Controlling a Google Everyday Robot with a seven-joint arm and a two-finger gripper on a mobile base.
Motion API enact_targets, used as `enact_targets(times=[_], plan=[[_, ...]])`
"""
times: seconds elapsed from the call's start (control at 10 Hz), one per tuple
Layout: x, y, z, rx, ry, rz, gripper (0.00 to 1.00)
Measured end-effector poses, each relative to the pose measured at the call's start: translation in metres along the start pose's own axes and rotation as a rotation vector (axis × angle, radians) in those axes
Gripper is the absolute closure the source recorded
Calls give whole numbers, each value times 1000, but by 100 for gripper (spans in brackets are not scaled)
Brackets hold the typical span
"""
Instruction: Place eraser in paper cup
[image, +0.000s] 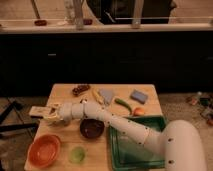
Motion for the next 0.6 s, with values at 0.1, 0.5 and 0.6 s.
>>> enact_targets(times=[0.1,0.5,0.6], plan=[[0,0,0,0,0,0,90],[0,1,1,-1,0,1,50],[1,1,1,-1,0,1,42]])
